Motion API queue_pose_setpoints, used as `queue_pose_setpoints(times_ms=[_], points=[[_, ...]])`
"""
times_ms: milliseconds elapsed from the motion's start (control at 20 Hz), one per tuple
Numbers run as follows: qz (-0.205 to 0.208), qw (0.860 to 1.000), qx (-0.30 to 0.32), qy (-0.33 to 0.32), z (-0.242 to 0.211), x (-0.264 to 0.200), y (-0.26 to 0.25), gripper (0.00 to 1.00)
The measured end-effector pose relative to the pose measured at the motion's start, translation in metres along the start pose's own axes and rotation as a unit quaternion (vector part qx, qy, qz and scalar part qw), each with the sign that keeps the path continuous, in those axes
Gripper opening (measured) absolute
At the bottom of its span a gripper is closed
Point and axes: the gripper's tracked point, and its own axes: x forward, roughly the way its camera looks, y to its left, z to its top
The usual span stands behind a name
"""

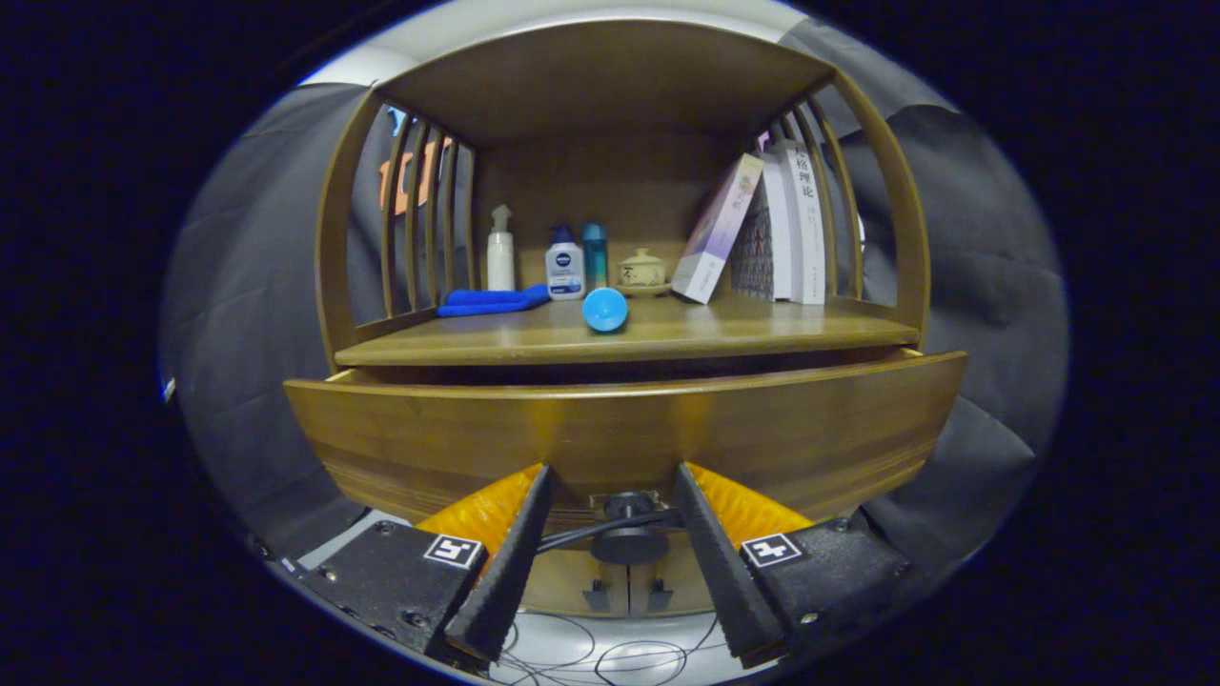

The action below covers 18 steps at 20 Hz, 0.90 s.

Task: Pull open the drawer, take out the items inside it, and place them on the countertop above the cabinet.

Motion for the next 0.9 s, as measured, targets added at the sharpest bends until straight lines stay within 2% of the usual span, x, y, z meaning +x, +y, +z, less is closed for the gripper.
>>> queue_pose_setpoints(times_ms=[400,650,900], points=[[-0.006,1.0,-0.003,0.02,0.01,0.039,0.002,0.85],[0.002,0.999,-0.03,0.016,0.015,0.03,-0.002,0.85],[-0.025,0.998,-0.048,-0.039,0.048,-0.007,-0.043,0.85]])
